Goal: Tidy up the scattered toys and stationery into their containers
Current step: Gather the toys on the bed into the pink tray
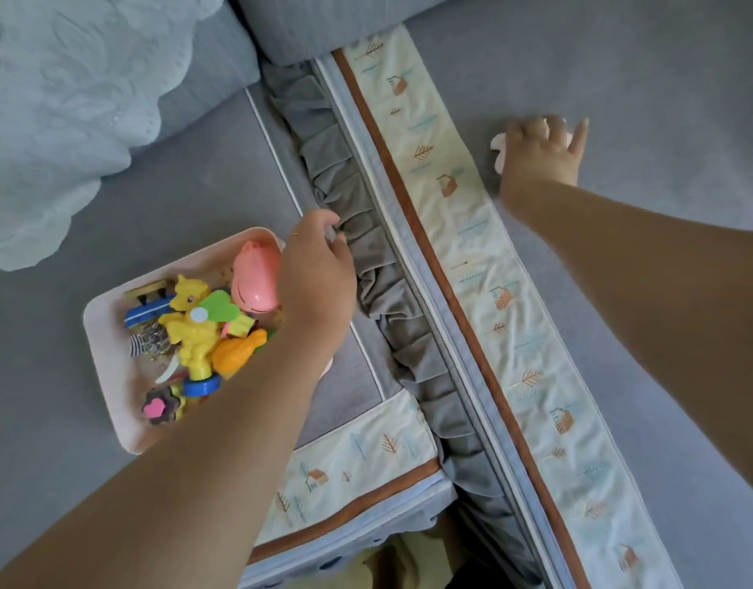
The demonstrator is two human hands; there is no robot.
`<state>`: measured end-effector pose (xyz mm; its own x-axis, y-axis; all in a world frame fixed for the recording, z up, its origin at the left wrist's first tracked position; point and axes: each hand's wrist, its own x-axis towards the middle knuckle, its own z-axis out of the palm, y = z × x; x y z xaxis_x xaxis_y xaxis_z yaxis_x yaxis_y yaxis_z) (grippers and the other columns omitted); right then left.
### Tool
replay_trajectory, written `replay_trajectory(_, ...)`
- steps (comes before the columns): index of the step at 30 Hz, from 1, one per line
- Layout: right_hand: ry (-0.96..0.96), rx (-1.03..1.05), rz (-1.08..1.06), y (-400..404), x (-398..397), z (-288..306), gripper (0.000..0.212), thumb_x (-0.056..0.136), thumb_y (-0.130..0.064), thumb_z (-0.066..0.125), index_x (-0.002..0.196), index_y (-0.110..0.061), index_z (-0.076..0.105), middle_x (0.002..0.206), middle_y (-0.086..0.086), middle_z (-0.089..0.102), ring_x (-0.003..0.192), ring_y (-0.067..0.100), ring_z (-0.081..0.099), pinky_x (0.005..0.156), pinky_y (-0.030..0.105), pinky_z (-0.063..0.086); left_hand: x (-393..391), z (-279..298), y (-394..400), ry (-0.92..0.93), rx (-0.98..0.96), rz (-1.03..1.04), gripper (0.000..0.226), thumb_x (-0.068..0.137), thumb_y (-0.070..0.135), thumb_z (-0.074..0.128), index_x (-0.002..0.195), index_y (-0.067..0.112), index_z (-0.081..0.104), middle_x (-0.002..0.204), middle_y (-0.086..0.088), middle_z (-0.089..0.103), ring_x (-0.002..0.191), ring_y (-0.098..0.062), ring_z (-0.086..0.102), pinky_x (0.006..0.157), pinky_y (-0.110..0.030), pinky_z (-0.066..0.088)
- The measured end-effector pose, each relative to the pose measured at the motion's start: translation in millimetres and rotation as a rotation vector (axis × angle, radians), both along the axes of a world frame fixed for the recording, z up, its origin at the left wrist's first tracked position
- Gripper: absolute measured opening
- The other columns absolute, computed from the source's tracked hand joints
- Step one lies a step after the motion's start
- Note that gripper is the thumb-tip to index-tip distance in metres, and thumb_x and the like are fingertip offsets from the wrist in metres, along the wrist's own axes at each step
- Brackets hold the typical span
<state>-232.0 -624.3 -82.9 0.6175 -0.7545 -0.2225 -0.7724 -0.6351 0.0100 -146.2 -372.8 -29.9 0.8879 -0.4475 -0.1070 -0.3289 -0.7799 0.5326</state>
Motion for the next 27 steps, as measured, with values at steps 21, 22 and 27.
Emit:
replay_trajectory(21, -0.43, 0.767, -0.158, 223, 55, 67, 0.065, 0.08, -0.056, 0.064, 0.123, -0.012, 0.042, 0.101, 0.001, 0.054, 0.086, 0.021, 0.055, 0.065, 0.031, 0.045, 14, 13, 127, 0.138, 0.155, 0.222, 0.029, 0.091, 0.012, 0.05, 0.119, 0.013, 0.056, 0.11, -0.013, 0.064, 0.105, -0.033, 0.058, 0.083, -0.036, 0.043)
replay_trajectory(22, -0.408, 0.787, -0.141, 238, 60, 68, 0.067, 0.08, -0.059, 0.062, 0.124, -0.012, 0.043, 0.102, 0.001, 0.053, 0.09, 0.022, 0.056, 0.07, 0.033, 0.047, 15, 14, 138, 0.139, 0.166, 0.228, 0.03, 0.091, 0.011, 0.05, 0.121, 0.013, 0.055, 0.111, -0.014, 0.064, 0.106, -0.034, 0.058, 0.084, -0.036, 0.042)
replay_trajectory(27, -0.283, 0.557, -0.215, 280, 56, 58, 0.051, 0.092, -0.043, 0.05, 0.132, -0.012, 0.043, 0.132, 0.013, 0.045, 0.122, 0.031, 0.045, 0.099, 0.042, 0.039, 12, 19, 186, 0.194, 0.176, 0.174, 0.034, 0.092, 0.01, 0.046, 0.125, 0.017, 0.052, 0.105, -0.012, 0.066, 0.102, -0.03, 0.06, 0.087, -0.04, 0.048)
